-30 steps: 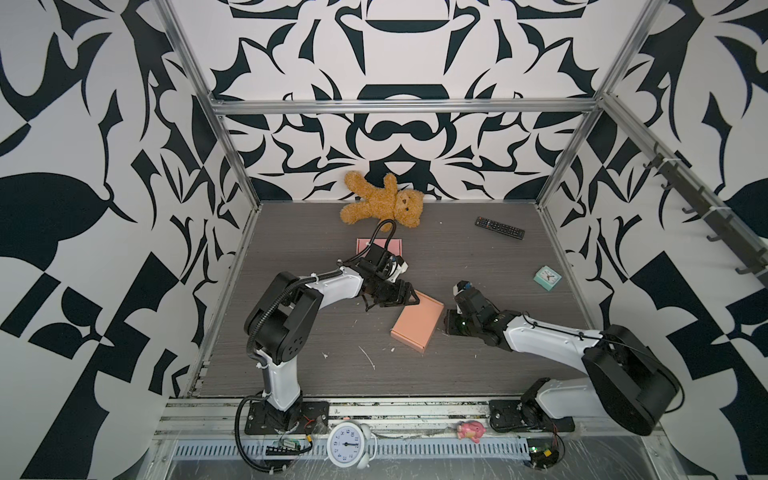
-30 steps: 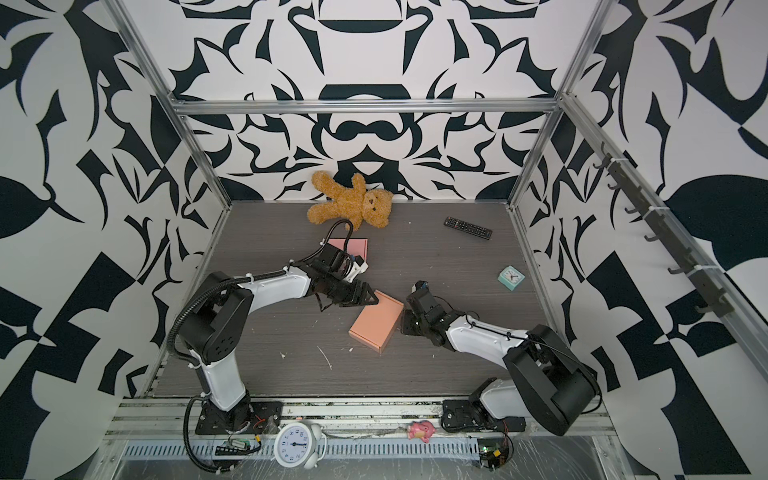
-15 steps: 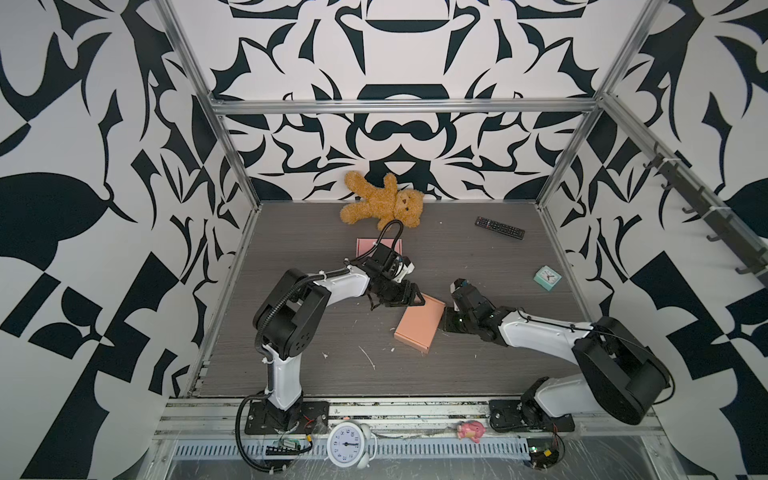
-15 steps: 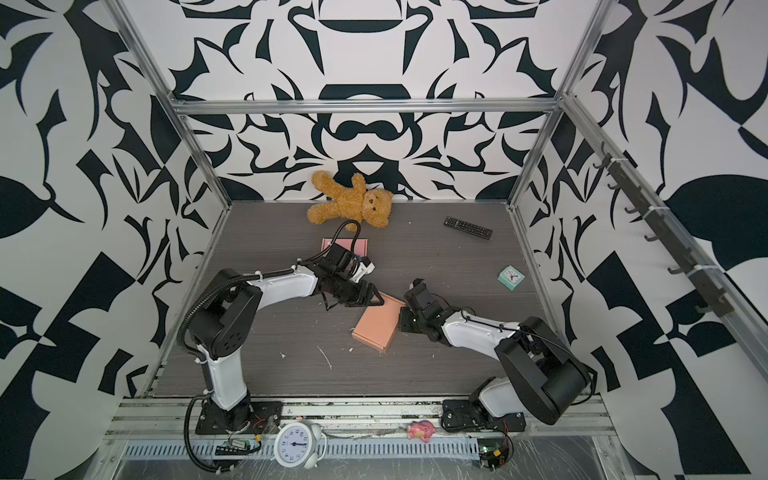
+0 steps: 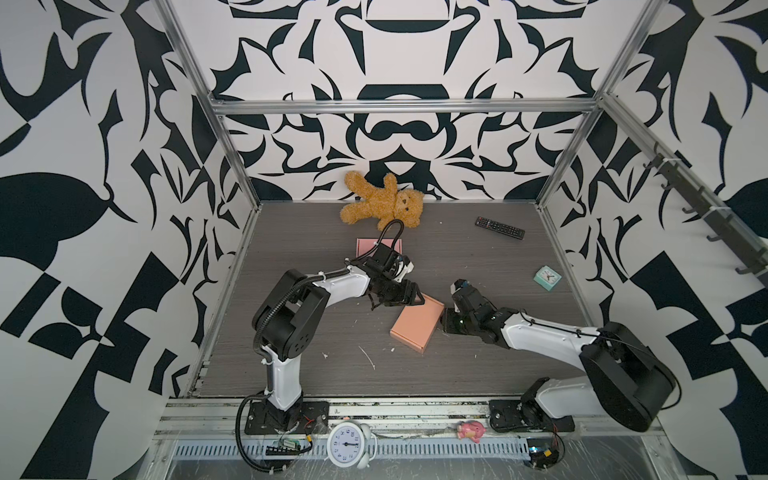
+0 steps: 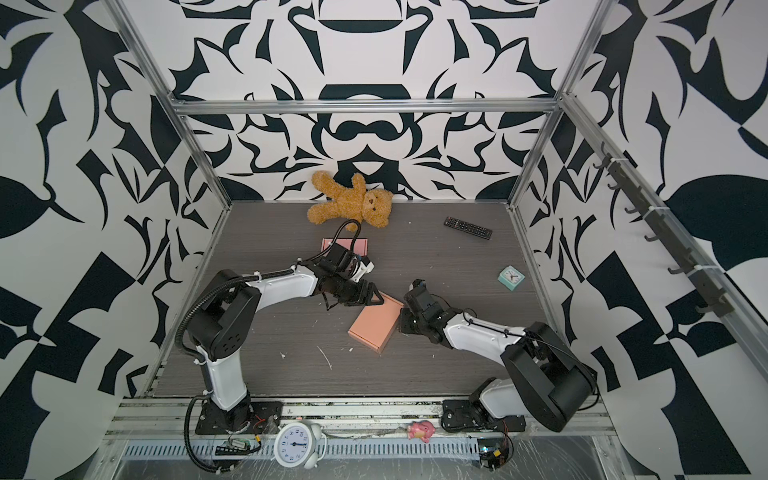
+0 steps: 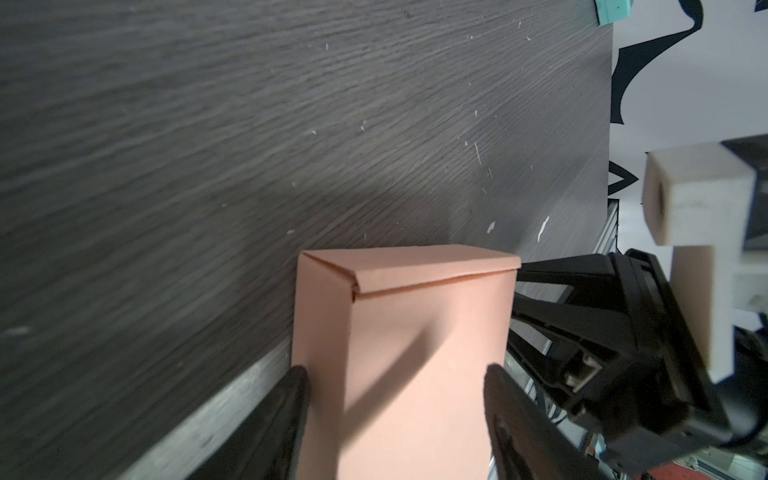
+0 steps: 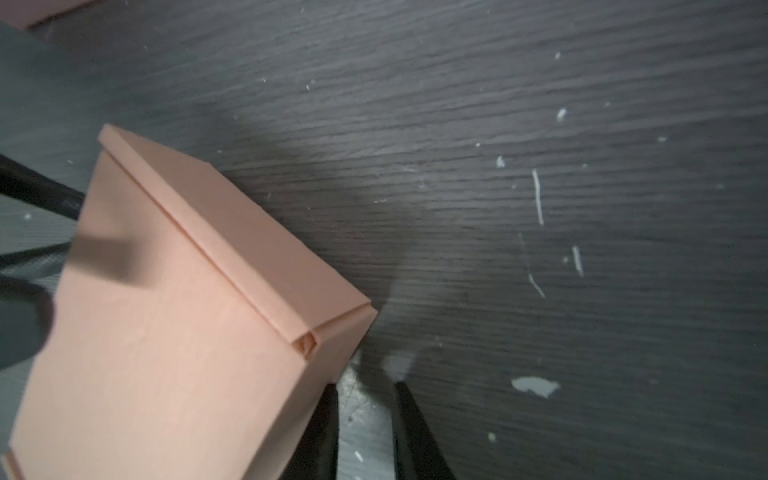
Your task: Fold the paper box
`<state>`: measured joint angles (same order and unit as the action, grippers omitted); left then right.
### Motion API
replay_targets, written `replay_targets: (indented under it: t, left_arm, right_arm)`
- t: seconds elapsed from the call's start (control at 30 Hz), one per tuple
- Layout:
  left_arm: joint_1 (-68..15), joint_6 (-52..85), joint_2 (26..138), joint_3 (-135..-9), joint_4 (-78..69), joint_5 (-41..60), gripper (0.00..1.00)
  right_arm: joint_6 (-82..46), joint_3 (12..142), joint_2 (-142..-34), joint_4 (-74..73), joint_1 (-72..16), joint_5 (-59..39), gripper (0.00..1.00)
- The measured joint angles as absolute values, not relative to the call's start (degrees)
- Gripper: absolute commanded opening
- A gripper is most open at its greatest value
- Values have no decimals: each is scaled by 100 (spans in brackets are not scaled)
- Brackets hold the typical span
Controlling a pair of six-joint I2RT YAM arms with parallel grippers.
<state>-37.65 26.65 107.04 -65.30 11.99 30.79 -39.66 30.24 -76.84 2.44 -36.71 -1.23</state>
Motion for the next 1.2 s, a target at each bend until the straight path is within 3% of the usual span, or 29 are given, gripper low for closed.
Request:
replay_targets:
  t: [0.27,0.47,0.77,1.2]
  left_arm:
    - [-3701,2740,9535,-5870,1323,2722,75]
    - [-3732,2917,8451,-5026,1463,2569,76]
    - [-4558,3363,7708,-4224,1562,2447,77]
    - [-4995,3809,8239,-4121,952,2357,77]
  right_arm:
    - [-3675,3059,-6849,947,-3686,-16,54]
    - [-3170,3800,-6952,1649,-3671,-93,63]
    - [-2473,5321,-8364,1754,-3426,-794,71]
    - [-2252,5636,-9373,1721,-3085,-1682,73]
